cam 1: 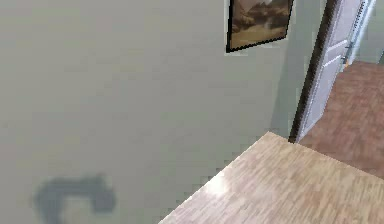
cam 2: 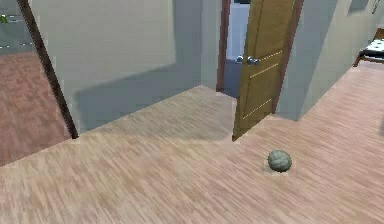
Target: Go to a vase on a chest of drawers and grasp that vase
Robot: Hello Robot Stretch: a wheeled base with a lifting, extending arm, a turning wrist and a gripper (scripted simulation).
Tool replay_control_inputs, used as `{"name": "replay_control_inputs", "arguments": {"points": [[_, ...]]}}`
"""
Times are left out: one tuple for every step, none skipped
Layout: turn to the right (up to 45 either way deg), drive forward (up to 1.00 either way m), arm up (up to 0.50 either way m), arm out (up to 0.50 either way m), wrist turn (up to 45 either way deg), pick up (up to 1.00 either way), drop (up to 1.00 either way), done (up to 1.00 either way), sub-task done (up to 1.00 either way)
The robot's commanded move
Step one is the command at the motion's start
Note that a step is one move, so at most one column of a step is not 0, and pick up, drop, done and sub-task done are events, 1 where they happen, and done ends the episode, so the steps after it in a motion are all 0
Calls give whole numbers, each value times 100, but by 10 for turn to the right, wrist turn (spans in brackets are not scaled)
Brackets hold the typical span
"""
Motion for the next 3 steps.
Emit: {"name": "replay_control_inputs", "arguments": {"points": [[0, 10, 0, 0, 0, 0, 0, 0, 0], [-450, 0, 0, 0, 0, 0, 0, 0, 0], [-450, 0, 0, 0, 0, 0, 0, 0, 0]]}}
